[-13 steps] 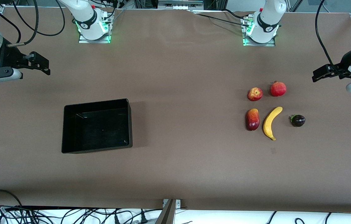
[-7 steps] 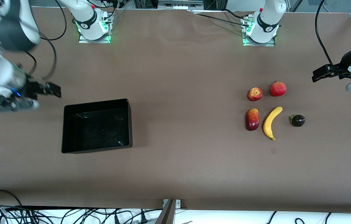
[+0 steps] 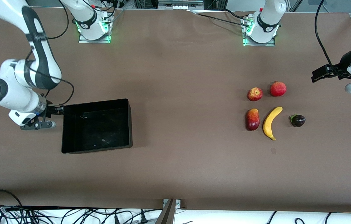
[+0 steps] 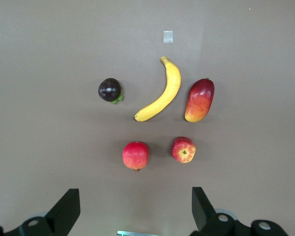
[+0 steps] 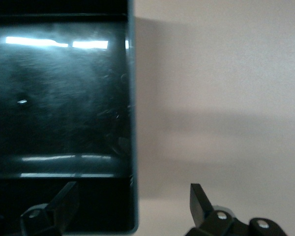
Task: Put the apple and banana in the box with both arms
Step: 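Grip the tray rim with the right gripper and slide it toward the fruit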
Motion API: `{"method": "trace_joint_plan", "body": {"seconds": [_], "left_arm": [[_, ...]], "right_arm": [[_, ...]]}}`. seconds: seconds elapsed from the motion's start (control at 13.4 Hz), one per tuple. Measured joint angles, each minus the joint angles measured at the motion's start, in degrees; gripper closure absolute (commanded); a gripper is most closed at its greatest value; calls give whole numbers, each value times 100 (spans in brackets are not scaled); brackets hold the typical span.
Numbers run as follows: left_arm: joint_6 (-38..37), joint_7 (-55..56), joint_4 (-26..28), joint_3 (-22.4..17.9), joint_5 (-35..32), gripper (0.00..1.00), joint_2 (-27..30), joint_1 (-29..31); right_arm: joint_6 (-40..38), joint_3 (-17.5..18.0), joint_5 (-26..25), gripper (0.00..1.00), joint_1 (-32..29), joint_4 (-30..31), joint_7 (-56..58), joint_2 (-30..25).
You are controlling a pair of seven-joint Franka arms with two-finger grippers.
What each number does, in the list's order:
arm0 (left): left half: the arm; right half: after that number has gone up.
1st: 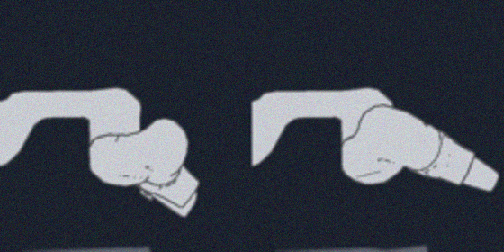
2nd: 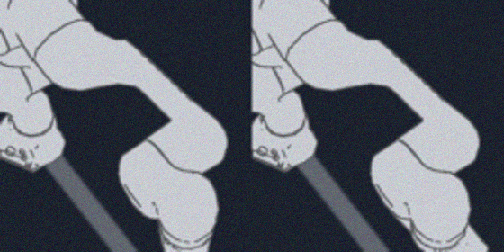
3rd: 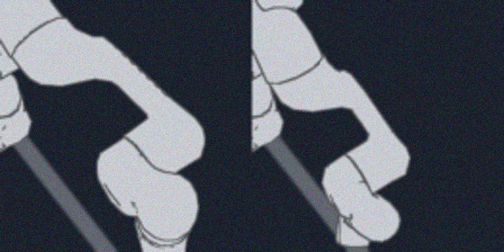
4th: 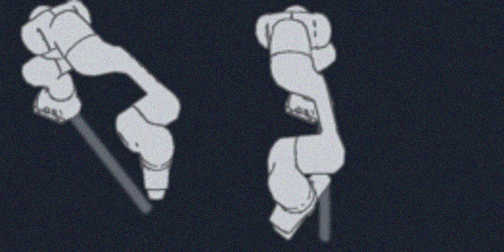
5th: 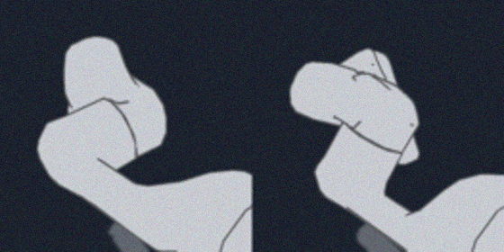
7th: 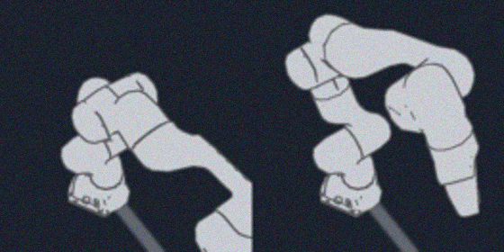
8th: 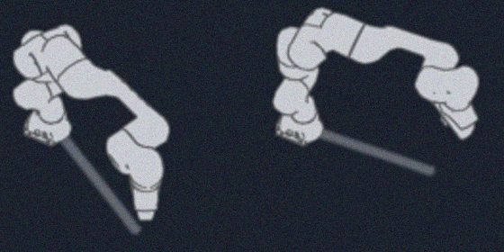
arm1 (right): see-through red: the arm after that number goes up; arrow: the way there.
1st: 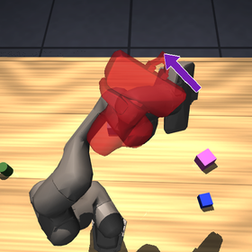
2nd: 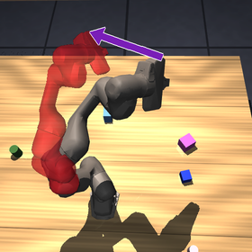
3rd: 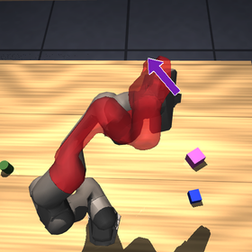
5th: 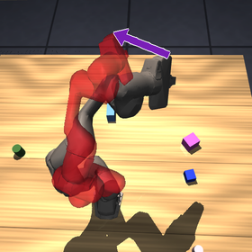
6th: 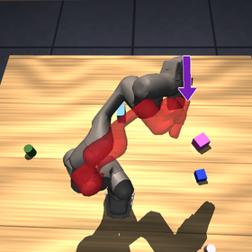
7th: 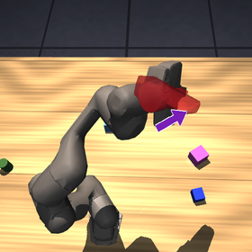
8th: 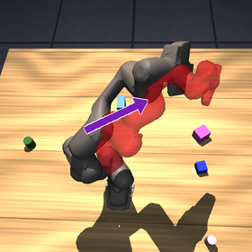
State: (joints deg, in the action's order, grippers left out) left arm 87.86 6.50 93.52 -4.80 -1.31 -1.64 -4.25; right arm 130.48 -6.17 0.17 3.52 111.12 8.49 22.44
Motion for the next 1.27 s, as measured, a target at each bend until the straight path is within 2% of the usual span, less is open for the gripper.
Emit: {"method": "trace_joint_plan", "body": {"seconds": [0.07, 0.15, 0.37, 0.89, 1.12, 1.27], "left_arm": [[0, 0, 0, 0, 0, 0, -8, 0], [0, 0, 0, 2, 0, 0, -14, 0], [0, 0, 0, 22, 0, 0, -21, 0], [0, 0, 0, 28, 0, 0, -25, -1], [0, 0, 0, 29, 0, 0, -33, -1], [0, 0, 0, 33, 0, 0, -35, -2]], "right_arm": [[193, 0, 5, 18, -31, 0, 13, 184], [328, 0, 14, 36, -40, -1, 19, 342], [447, 10, 37, 100, -39, -21, 19, 552], [378, 166, 281, 100, 91, -410, 98, 549], [-132, 297, 355, 100, 585, -858, 45, 546], [-576, 375, 728, 100, 1053, -1334, -158, 541]]}}
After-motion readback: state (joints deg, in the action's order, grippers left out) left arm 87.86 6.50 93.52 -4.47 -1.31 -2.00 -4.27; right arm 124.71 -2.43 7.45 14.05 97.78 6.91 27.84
